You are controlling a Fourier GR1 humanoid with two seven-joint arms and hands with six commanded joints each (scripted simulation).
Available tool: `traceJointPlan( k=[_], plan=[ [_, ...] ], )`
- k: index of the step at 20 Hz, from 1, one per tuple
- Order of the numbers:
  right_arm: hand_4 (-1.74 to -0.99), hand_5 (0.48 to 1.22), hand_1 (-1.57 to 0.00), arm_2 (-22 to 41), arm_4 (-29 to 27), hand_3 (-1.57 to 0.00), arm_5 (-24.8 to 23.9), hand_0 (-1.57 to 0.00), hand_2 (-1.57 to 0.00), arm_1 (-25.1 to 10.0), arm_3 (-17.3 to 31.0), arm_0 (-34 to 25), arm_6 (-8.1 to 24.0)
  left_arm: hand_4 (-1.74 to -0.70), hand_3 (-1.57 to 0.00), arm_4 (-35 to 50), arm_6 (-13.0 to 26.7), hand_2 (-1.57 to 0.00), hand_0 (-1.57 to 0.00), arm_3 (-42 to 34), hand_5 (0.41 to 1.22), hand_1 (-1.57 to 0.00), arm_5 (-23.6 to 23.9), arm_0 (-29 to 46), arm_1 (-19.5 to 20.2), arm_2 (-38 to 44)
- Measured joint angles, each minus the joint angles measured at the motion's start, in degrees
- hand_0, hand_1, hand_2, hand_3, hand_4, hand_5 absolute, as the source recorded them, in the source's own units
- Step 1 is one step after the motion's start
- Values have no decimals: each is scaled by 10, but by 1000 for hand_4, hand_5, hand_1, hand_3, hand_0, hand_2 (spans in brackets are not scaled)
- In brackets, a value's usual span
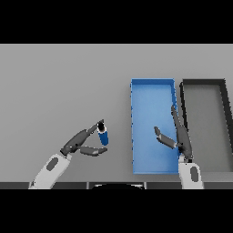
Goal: Pick up the blue pipe and place it into the blue bin.
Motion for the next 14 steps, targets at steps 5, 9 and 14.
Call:
traceJointPlan(
  k=[5, 9, 14],
  plan=[
    [-1222, 642, 1, 1, -3, 1, 4, 1, 1, 1, -2, 7, -13, -1062, 1, -30, -5, 1, 1, 60, 425, 1, 11, -35, -31, -8],
    [-1205, 649, 1, -3, 4, 1, -1, 1, 1, -4, 2, 9, -17, -1090, 1, -34, -17, 1, 1, 75, 441, 1, 15, -36, -59, -18],
    [-1220, 656, 1, -2, 0, 1, 2, 1, 1, -2, 4, 9, -22, -1281, -535, -3, -35, -485, -125, 108, 735, -319, 13, -50, -107, -5]
  ],
)
